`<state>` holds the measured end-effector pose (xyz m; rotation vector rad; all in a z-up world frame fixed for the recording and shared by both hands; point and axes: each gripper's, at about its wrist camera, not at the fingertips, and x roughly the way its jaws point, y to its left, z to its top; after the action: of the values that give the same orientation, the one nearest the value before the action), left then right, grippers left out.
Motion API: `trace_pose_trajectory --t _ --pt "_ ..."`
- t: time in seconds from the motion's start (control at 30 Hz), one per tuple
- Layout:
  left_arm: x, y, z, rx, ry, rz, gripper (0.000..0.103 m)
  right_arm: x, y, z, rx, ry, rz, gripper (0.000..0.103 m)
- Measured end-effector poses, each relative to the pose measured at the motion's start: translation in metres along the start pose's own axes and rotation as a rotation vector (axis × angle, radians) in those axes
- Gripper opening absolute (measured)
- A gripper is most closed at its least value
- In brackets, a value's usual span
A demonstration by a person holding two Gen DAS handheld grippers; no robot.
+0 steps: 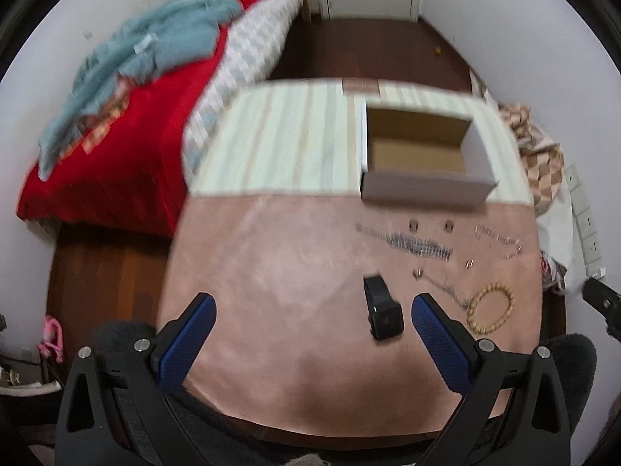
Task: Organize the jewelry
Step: 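Grasp the black smartwatch with the left gripper while the right gripper grasps the wooden bead bracelet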
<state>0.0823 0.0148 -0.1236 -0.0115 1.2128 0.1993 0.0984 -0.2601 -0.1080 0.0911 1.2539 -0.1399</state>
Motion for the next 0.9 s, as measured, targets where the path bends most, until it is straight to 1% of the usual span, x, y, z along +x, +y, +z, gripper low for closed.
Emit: trace_pose_trajectory --t 0.07,0.13,0.2,0.23,0.27,0.3,0.37,0.53,0.57,0.6,0.67,0.7,0.73,0.8,0.9 --pt "0.017 -0.005 -0.006 -0.003 0.042 -0.024 0.102 0.032 -0.005 0.000 0.011 0.045 -0.007 0.102" --pt "0.037 -0.015 -0.012 -0.006 0.105 -0.059 0.102 0.059 -0.006 -0.004 0.012 0.087 -0.005 0.101" --pt "0.049 -0.020 -0.016 -0.011 0.141 -0.085 0.102 0.087 -0.006 -0.009 0.008 0.129 -0.014 0.096" --pt "0.058 -0.025 -0.017 -0.012 0.167 -0.097 0.102 0.098 -0.005 -0.013 0.003 0.146 -0.021 0.092" --pt "0.063 -0.028 -0.018 -0.011 0.179 -0.100 0.100 0.112 -0.004 -0.015 -0.003 0.165 -0.028 0.088" --pt "0.068 -0.032 -0.017 -0.008 0.186 -0.104 0.098 0.120 -0.002 -0.017 -0.006 0.181 -0.033 0.086" --pt "0.077 -0.040 -0.017 0.008 0.193 -0.104 0.087 0.137 0.000 -0.022 -0.004 0.209 -0.037 0.081" --pt "0.088 -0.052 -0.016 0.046 0.187 -0.097 0.084 0.156 0.002 -0.029 0.008 0.247 -0.023 0.075" --pt "0.090 -0.055 -0.016 0.053 0.183 -0.093 0.075 0.158 0.003 -0.030 0.005 0.253 -0.022 0.074" --pt "0.092 -0.057 -0.016 0.058 0.185 -0.095 0.068 0.160 0.004 -0.031 0.000 0.256 -0.025 0.074" --pt "0.097 -0.060 -0.018 0.064 0.206 -0.108 0.046 0.162 0.004 -0.031 -0.004 0.261 -0.020 0.069" --pt "0.099 -0.061 -0.019 0.064 0.212 -0.118 0.041 0.164 0.004 -0.032 -0.005 0.268 -0.019 0.066" --pt "0.101 -0.063 -0.020 0.066 0.211 -0.121 0.033 0.166 0.004 -0.032 -0.006 0.277 -0.016 0.063" --pt "0.101 -0.066 -0.022 0.082 0.205 -0.122 0.032 0.165 0.005 -0.033 -0.009 0.265 -0.009 0.061" --pt "0.097 -0.070 -0.023 0.109 0.175 -0.114 0.031 0.164 0.005 -0.034 -0.013 0.255 -0.004 0.058"
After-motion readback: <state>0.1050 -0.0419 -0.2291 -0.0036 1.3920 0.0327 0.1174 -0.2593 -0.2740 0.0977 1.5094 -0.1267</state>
